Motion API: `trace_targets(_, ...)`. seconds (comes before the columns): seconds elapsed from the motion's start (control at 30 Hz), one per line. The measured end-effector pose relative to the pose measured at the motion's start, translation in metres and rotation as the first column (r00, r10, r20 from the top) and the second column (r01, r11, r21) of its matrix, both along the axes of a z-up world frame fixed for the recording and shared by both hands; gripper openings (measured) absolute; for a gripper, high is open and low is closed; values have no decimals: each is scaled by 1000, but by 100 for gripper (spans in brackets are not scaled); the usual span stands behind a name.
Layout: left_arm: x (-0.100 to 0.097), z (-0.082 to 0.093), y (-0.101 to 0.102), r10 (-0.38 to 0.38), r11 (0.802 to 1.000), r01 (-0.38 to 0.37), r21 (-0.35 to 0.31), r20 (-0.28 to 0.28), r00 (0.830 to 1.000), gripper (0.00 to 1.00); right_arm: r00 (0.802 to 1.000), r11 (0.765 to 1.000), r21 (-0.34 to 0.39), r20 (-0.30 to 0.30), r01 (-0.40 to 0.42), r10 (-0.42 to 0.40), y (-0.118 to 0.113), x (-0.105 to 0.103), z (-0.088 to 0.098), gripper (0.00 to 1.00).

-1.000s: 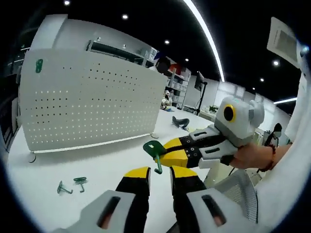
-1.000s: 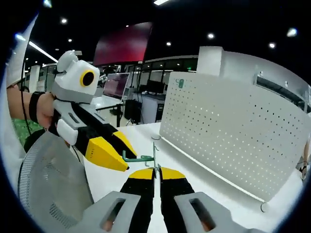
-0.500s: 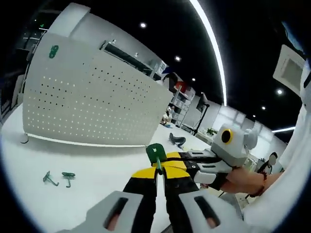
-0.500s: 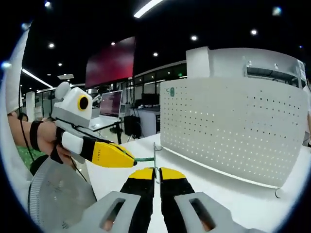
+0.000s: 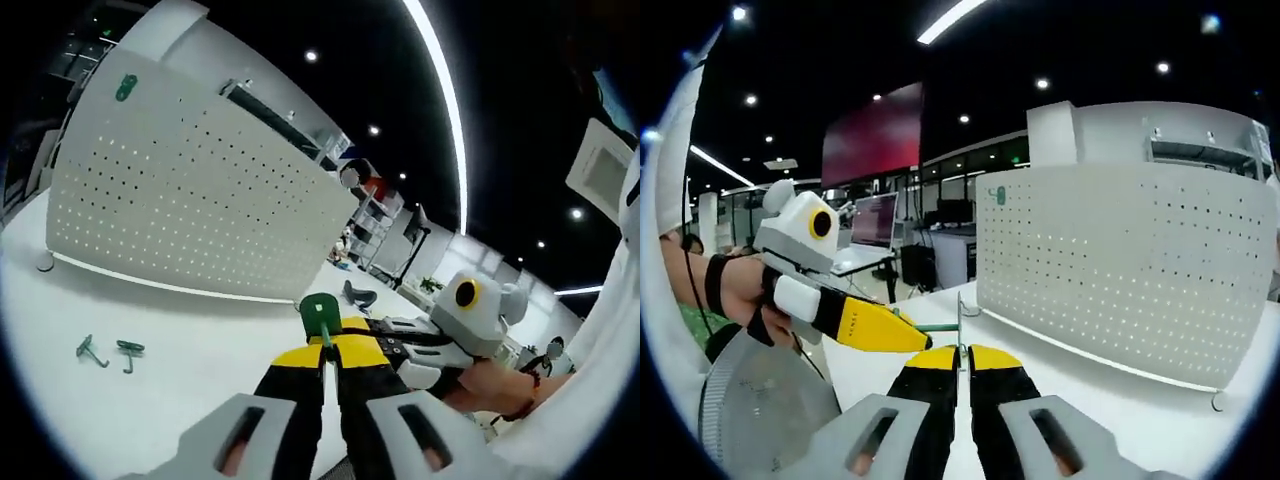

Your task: Insert the hook assembly into the mounting plate slot until the hook locks in place.

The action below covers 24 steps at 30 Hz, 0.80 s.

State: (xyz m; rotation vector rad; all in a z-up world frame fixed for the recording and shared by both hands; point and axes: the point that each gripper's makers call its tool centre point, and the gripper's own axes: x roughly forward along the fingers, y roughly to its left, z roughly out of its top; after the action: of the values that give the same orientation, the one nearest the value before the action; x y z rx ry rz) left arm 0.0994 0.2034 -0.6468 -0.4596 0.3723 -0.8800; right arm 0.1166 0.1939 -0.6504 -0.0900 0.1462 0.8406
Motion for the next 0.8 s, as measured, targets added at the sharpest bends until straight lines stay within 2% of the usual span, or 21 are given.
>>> trace_targets(0.13,0,1,0,3,1000,-3,-6,-2,1000,4,1000,1000,-8,3,-4,4,1,-1,-1,2)
trace_targets(0.27,0,-4,-1,-5,1000,5,1,-30,1000,4,999,999,-43,27,-24,25,6,-4,-2,2)
trace_targets(0.3,0,-4,-1,-2,1000,2,3,-27,1000,4,999,998,-61,22,-29,31,6,-4,-4,2)
trace_targets(0.43,0,-3,1,2,1000,-2,11,-1,1000,3,999,998,-51,27,-32,34,5,-4,-2,3)
trace_targets(0.5,0,-4,2,2,1000,-2,12,-8,1000,2,999,998,-56,20,-36,37,6,-3,-3,3)
trace_targets(0.67,3,-5,5,10,998,-11,60,18,1000,2,999,998,-49,9,-37,37,7,-3,-3,5)
trace_targets(0.8,4,-5,9,17,998,-18,64,22,1000,2,999,998,-47,5,-32,32,6,-2,-2,7)
